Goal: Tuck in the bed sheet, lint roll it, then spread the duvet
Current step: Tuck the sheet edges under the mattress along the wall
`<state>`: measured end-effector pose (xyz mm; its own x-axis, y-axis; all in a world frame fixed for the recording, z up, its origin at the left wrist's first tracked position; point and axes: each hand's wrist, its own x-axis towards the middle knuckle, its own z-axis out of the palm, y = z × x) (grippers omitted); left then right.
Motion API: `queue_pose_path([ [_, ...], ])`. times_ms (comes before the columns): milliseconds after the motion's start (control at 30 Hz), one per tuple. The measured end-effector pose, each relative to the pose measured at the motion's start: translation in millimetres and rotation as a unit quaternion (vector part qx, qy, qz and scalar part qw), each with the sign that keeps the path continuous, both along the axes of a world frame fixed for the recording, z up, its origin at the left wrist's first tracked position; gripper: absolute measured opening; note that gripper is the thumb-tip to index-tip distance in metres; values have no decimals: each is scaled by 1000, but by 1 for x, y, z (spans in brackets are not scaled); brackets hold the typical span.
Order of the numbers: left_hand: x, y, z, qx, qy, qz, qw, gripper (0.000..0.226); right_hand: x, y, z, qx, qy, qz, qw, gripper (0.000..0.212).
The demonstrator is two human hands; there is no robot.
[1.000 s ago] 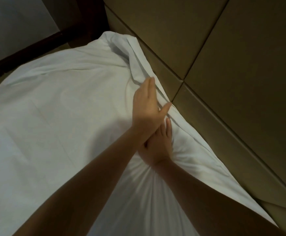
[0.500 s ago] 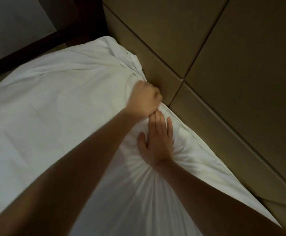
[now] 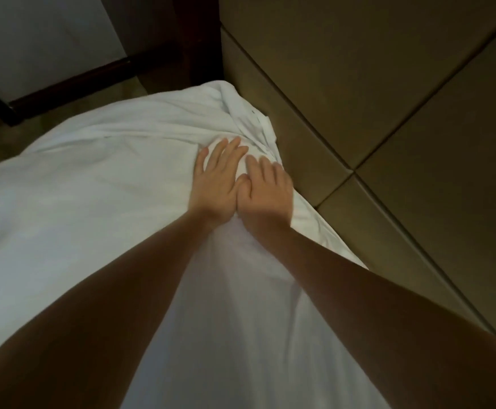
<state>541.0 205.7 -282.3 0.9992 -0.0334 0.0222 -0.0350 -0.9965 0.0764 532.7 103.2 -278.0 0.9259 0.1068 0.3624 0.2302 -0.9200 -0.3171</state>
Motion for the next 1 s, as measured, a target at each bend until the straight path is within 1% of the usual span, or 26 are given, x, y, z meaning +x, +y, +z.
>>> queue_pose_path([
  [33, 0, 0, -2, -13, -22, 4, 1000, 58, 5, 8, -11, -15, 5, -7, 1000, 38],
  [67, -2, 1, -5, -41, -75, -1, 996, 55, 5, 11, -19, -19, 5, -7, 1000, 39],
  [133, -4, 1, -14, -77, -218, -22, 973, 50, 4, 11, -29, -19, -4, 11, 1000, 43],
  [167, -1, 1, -18, -76, -271, -10, 959, 46, 4, 9, -31, -16, 9, 25, 1000, 46],
  [233, 2, -4, -14, -84, -324, 49, 941, 35, 4, 8, -30, -5, 51, 39, 998, 52],
  [267, 6, -7, -4, -110, -330, 78, 934, 32, 4, 7, -29, -3, 68, 40, 997, 55],
  [300, 15, -7, 10, -185, -292, 123, 930, 36, 4, 7, -28, 0, 76, 40, 996, 56],
  [333, 26, -3, 26, -259, -208, 169, 928, 49, 4, 7, -29, 4, 84, 42, 996, 57],
  [367, 39, 5, 36, -277, -123, 212, 929, 62, 4, 7, -31, 6, 84, 44, 995, 58],
  [400, 56, 13, 42, -236, -57, 227, 943, 70, 4, 6, -32, 3, 78, 42, 996, 57],
  [433, 71, 21, 48, -193, -2, 224, 955, 73, 4, 5, -34, -1, 69, 37, 997, 57],
  [467, 84, 28, 54, -159, 38, 210, 964, 70, 4, 6, -35, -2, 63, 34, 997, 56],
  [500, 92, 30, 61, -132, 70, 195, 969, 61, 5, 6, -35, -3, 59, 35, 998, 55],
  [567, 102, 28, 65, -80, 82, 167, 979, 36, 7, 6, -36, 0, 51, 33, 998, 55],
  [600, 105, 25, 66, -63, 61, 158, 984, 32, 7, 6, -37, 0, 49, 33, 998, 55],
  [633, 109, 23, 69, -66, 31, 145, 987, 32, 6, 6, -38, -2, 44, 33, 998, 55],
  [733, 127, 20, 79, -132, -72, 135, 979, 29, 7, 6, -39, -9, 31, 31, 999, 54],
  [767, 132, 19, 75, -164, -84, 142, 973, 28, 8, 5, -41, -7, 30, 29, 999, 54],
  [800, 133, 18, 68, -190, -72, 147, 968, 30, 9, 4, -42, -6, 29, 28, 999, 54],
  [833, 131, 17, 57, -201, -41, 146, 968, 36, 9, 4, -42, -5, 27, 29, 999, 54],
  [867, 130, 16, 43, -173, 13, 141, 975, 44, 8, 3, -42, -6, 25, 31, 999, 54],
  [933, 131, 18, 23, -42, 118, 110, 986, 57, 9, 3, -41, -5, 22, 32, 999, 53],
  [1000, 141, 19, 21, 15, 170, 97, 980, 59, 9, 4, -41, -3, 18, 30, 999, 53],
])
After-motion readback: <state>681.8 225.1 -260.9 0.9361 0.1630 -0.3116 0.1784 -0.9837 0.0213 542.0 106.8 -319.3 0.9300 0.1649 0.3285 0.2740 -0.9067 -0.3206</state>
